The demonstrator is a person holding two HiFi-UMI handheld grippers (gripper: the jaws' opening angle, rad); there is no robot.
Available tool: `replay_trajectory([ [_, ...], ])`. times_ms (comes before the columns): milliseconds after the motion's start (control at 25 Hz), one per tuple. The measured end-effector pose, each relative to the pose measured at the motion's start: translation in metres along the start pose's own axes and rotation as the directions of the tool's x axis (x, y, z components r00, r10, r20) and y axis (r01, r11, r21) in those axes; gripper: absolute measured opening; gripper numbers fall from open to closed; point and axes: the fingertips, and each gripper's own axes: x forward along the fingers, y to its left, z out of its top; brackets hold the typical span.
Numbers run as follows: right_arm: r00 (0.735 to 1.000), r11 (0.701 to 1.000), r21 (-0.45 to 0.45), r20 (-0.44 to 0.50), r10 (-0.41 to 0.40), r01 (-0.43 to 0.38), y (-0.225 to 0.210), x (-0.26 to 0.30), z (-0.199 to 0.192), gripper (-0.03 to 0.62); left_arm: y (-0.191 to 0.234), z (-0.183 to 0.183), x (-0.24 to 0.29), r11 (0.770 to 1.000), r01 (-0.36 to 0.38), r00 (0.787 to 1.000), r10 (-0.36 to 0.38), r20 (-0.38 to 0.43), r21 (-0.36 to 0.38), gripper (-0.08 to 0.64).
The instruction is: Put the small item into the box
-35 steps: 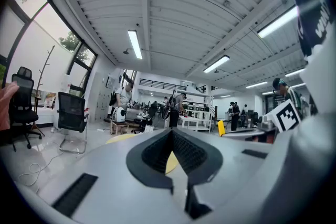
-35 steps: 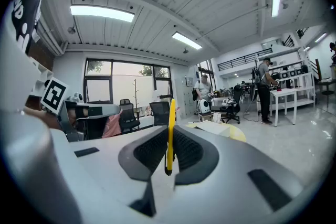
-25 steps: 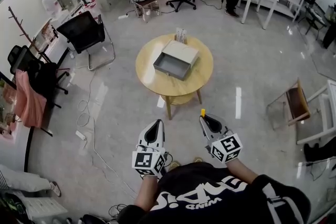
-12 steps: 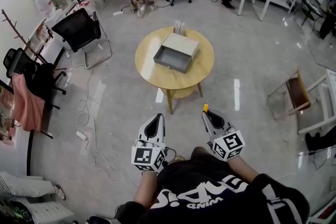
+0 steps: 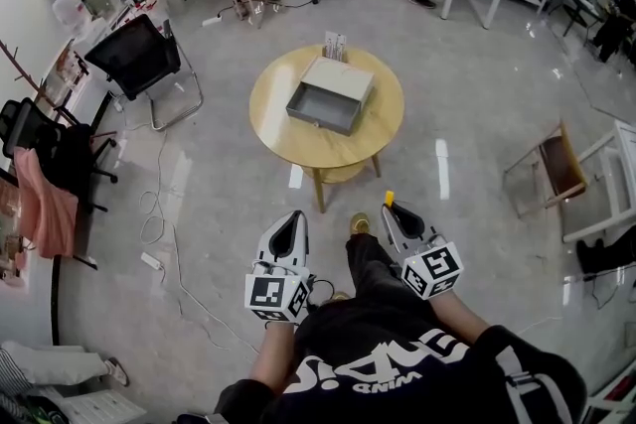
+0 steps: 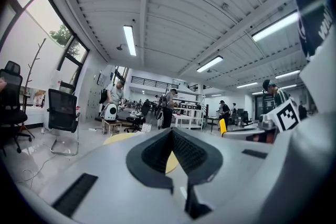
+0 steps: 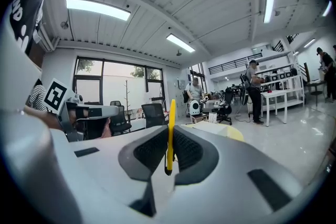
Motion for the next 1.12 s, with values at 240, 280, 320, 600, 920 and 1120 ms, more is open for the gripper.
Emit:
replay_trajectory([
  [240,1.0,1.0,-0.001,0.007,0.001,-0.001,-0.016,0.033,-0.003,0.026,0.019,-0.004,0.029,1.0,0.005,1.0,-0.005,-0.001,0.007,0.009],
  [280,1.0,1.0,0.0,0.008,0.002,-0.002,-0.018,0.04,-0.003,0.026,0.023,-0.005,0.033,1.0,0.006,1.0,-0.006,-0.003,0.007,0.009],
  [320,1.0,1.0,-0.001,0.009,0.002,-0.002,-0.021,0.046,-0.003,0.026,0.027,-0.006,0.039,1.0,0.008,1.0,-0.008,-0.004,0.007,0.009],
  [600,1.0,1.0,-0.003,0.002,0.009,-0.009,-0.048,0.099,-0.002,0.026,0.06,-0.004,0.084,1.0,-0.011,1.0,0.011,0.0,0.006,0.009],
  [920,1.0,1.0,0.005,-0.009,0.028,-0.028,-0.08,0.164,0.02,0.026,0.096,0.012,0.145,1.0,-0.013,1.0,0.013,-0.019,-0.004,0.009],
  [1120,0.999,0.999,0.0,-0.013,0.049,-0.049,-0.105,0.202,0.036,0.026,0.117,0.026,0.186,0.999,-0.033,0.999,0.033,-0.013,-0.003,0.009],
])
